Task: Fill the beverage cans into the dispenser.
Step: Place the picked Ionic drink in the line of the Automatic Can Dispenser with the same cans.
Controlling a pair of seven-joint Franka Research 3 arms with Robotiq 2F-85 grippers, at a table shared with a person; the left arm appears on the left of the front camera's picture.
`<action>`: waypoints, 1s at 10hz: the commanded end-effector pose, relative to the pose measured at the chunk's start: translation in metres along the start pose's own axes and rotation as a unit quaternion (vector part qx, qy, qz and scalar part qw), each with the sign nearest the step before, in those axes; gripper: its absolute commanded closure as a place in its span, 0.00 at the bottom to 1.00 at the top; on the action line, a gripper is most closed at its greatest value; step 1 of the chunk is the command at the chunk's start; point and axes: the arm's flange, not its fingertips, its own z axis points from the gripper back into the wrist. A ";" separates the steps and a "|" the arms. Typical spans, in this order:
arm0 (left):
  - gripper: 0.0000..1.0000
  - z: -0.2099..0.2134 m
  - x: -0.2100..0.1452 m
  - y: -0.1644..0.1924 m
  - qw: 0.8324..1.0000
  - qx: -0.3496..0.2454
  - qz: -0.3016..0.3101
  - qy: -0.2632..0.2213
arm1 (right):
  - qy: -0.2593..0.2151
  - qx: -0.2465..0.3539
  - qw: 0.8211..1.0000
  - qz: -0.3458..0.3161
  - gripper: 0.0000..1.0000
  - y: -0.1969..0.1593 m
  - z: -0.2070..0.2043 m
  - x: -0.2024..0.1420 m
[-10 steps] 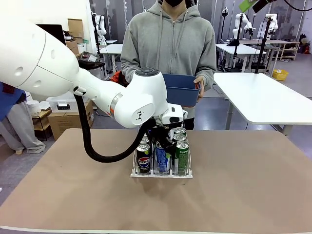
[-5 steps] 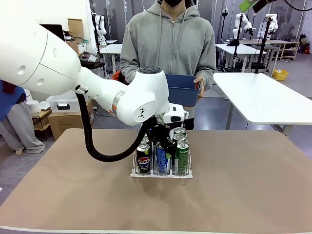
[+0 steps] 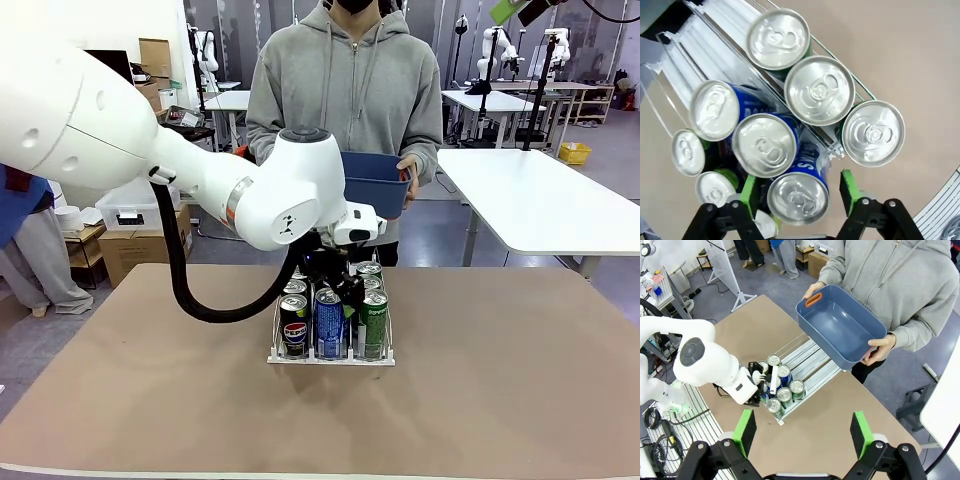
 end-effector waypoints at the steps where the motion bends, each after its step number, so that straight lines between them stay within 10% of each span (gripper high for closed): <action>1: 0.00 0.011 -0.010 -0.005 0.999 0.035 0.020 -0.020 | 0.000 0.000 1.000 -0.001 0.00 0.000 0.000 -0.002; 10: 0.00 0.028 -0.003 -0.003 0.999 0.022 0.015 -0.028 | 0.000 0.000 1.000 -0.001 0.00 0.000 0.000 -0.002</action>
